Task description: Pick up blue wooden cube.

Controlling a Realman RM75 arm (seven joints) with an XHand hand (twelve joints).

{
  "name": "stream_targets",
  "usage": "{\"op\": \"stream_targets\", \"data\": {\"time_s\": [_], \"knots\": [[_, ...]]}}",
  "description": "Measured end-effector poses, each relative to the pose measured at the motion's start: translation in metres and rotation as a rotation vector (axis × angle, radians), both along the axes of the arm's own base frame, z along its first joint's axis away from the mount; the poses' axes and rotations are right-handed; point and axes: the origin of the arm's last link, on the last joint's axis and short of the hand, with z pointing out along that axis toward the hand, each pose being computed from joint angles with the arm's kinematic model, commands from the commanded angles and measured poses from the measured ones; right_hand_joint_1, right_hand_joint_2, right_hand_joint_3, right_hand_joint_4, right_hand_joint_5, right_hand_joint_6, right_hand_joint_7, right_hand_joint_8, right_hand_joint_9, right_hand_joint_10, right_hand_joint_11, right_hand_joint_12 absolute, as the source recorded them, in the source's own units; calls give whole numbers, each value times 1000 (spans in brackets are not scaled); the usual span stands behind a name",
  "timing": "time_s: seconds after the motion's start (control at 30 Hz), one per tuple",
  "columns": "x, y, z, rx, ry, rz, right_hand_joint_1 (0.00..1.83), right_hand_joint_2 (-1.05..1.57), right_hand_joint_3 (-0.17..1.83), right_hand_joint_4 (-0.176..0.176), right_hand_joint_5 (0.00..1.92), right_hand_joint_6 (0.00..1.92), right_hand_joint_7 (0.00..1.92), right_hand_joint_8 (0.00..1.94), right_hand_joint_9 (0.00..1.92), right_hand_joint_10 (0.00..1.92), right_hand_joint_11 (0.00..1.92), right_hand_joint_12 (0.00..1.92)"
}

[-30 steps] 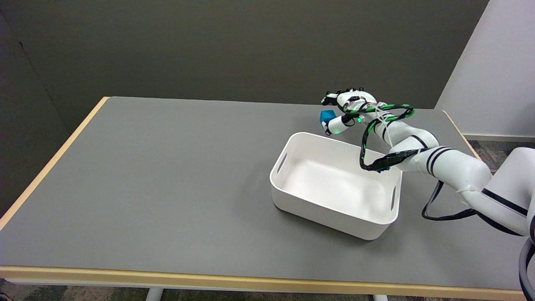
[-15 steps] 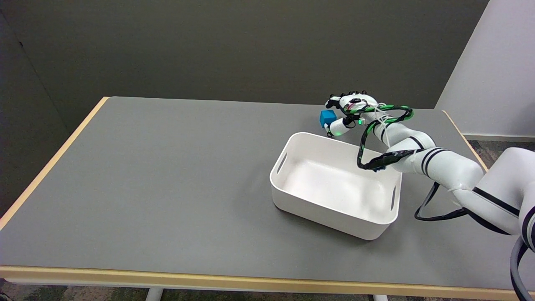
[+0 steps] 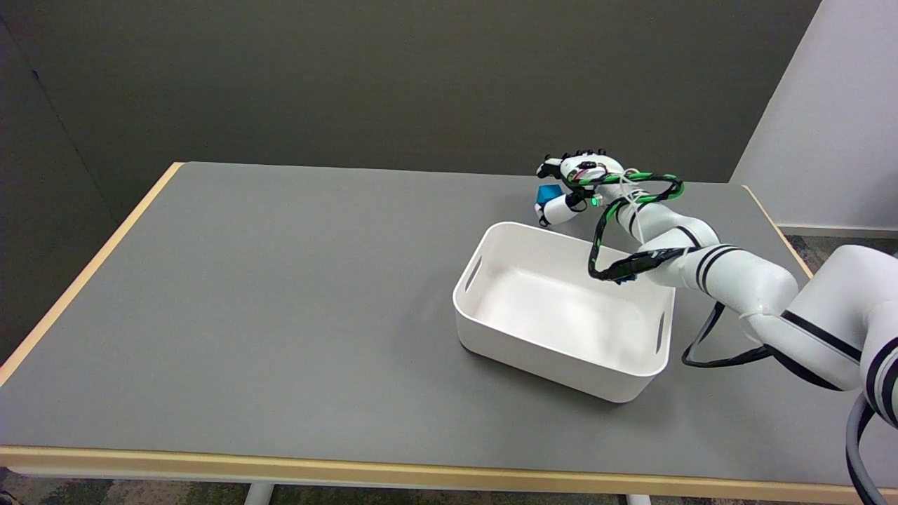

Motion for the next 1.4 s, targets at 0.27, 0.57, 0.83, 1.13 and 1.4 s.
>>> {"op": "stream_targets", "data": {"time_s": [0.27, 0.57, 0.83, 1.13, 1.4], "knots": [[-1, -1, -4, 1, -6, -2, 562, 691, 932, 113, 249, 494, 376, 392, 334, 753, 149, 1201], [-8, 1, -6, -1, -9, -21, 566, 691, 933, 114, 252, 500, 378, 395, 340, 761, 158, 1211], [-10, 2, -6, -2, -10, -30, 538, 667, 1011, 116, 238, 534, 356, 450, 346, 752, 173, 1183], [-10, 2, -6, -3, -11, -31, 739, 755, 998, 122, 259, 662, 416, 502, 388, 800, 207, 1242], [-9, 1, -6, -2, -12, -24, 854, 806, 957, 130, 273, 869, 556, 685, 469, 895, 292, 1360]]}}
